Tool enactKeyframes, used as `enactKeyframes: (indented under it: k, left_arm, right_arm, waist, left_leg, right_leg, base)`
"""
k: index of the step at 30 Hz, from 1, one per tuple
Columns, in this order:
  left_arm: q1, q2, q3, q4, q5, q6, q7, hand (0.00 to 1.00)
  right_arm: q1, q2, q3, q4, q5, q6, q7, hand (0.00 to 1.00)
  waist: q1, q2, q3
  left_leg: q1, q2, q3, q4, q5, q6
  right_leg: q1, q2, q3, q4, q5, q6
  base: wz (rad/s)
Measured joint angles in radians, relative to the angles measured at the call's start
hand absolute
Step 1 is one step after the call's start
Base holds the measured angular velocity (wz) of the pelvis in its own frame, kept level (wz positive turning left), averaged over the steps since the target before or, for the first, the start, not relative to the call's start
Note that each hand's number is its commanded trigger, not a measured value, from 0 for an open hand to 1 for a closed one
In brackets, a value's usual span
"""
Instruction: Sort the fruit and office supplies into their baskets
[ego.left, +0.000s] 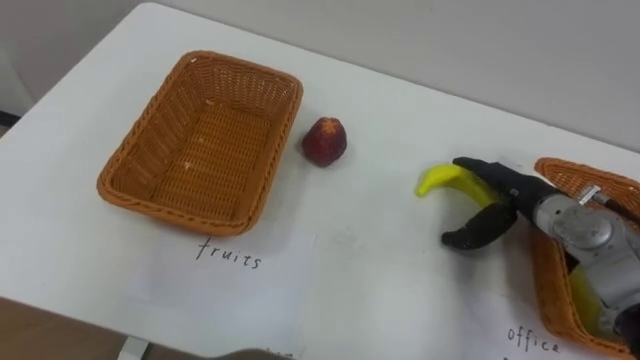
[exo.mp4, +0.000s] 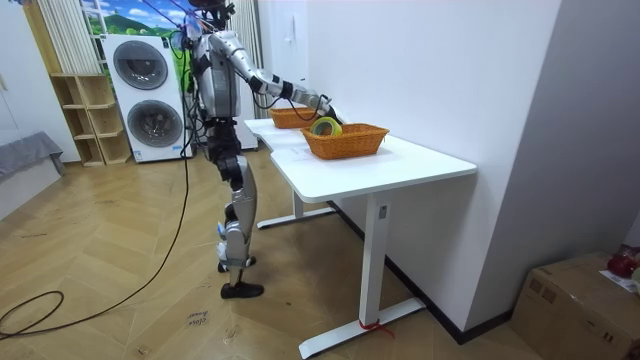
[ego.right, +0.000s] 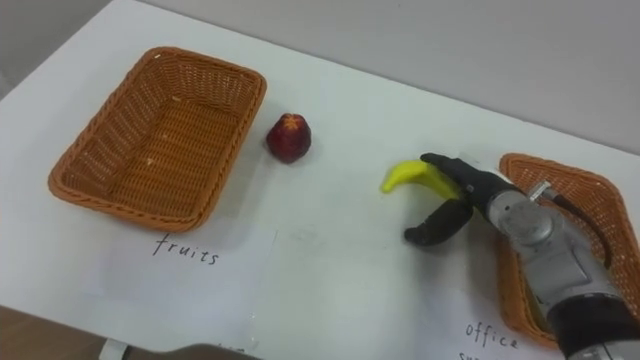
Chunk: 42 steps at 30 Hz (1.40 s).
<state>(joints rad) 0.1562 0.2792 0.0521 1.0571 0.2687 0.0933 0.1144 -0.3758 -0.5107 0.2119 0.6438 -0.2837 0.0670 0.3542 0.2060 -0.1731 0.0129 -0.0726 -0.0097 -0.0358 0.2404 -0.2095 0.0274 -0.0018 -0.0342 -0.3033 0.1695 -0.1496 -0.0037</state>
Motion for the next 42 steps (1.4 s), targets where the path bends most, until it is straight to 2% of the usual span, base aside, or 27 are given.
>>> enactKeyframes:
  k: [6,15,16,17,24,30,38,42]
  left_arm:
    - [-0.010,0.006,-0.020,-0.005,0.000,0.000,0.000,0.00]
    - [-0.011,0.006,-0.021,-0.007,-0.001,0.000,0.003,0.00]
    - [-0.011,0.007,-0.022,-0.007,-0.001,0.000,0.003,0.00]
    - [-0.011,0.008,-0.023,-0.007,-0.001,0.000,0.003,0.00]
    - [-0.009,0.010,-0.027,-0.007,0.000,-0.007,-0.009,0.00]
    - [-0.008,0.017,-0.049,-0.005,-0.002,-0.007,-0.042,0.00]
    - [-0.019,0.021,-0.068,0.010,-0.003,-0.007,-0.060,0.00]
    - [-0.029,0.022,-0.068,0.024,-0.003,-0.007,-0.064,0.00]
  right_arm:
    - [-0.008,-0.005,0.002,0.028,0.007,-0.001,0.008,0.00]
    - [-0.017,-0.005,0.004,0.051,0.008,-0.001,0.011,0.00]
    - [-0.016,-0.005,0.004,0.051,0.008,-0.001,0.011,0.65]
    - [-0.017,-0.005,0.004,0.050,0.008,-0.001,0.012,1.00]
    - [-0.033,-0.006,-0.001,0.045,-0.045,0.001,-0.006,1.00]
    - [-0.058,-0.007,0.000,0.051,-0.075,0.036,-0.026,1.00]
    - [-0.056,-0.009,0.012,0.051,-0.078,0.035,-0.080,1.00]
    - [-0.044,-0.005,0.023,0.050,-0.018,0.030,-0.072,1.00]
  waist:
    - [0.021,0.000,0.0000]
    - [0.028,0.000,0.0002]
    - [0.029,0.000,0.0002]
    - [0.028,0.000,0.0002]
    - [0.023,0.000,0.0002]
    - [0.023,-0.001,0.0002]
    - [0.024,-0.010,0.0001]
    - [0.022,-0.011,-0.0002]
  left_leg:
    - [0.003,0.001,0.000,0.001,0.001,-0.002]
    - [0.006,0.000,-0.002,0.001,0.002,-0.003]
    - [0.006,0.000,-0.002,0.001,0.002,-0.003]
    - [0.006,0.000,-0.003,0.001,0.002,-0.003]
    - [0.002,-0.001,-0.007,0.001,0.002,-0.003]
    - [0.006,-0.001,-0.021,0.000,0.003,-0.004]
    - [0.010,-0.001,-0.022,-0.003,0.003,-0.004]
    - [0.009,-0.001,-0.022,-0.003,0.002,-0.004]
  right_leg:
    - [0.002,0.001,0.001,0.000,0.002,-0.003]
    - [0.005,0.002,0.000,0.000,0.003,-0.005]
    - [0.005,0.002,0.000,0.000,0.003,-0.005]
    - [0.005,0.002,0.000,0.000,0.003,-0.005]
    - [0.002,0.002,0.000,-0.001,0.003,-0.005]
    - [0.005,0.002,-0.012,-0.002,0.003,-0.005]
    - [0.007,0.003,-0.012,-0.002,0.003,-0.004]
    - [0.006,0.003,-0.013,-0.002,0.003,-0.004]
  base:
    - [0.00]
    - [0.00]
    - [0.00]
    - [0.00]
    - [0.00]
    - [0.06]
    - [0.00]
    - [0.00]
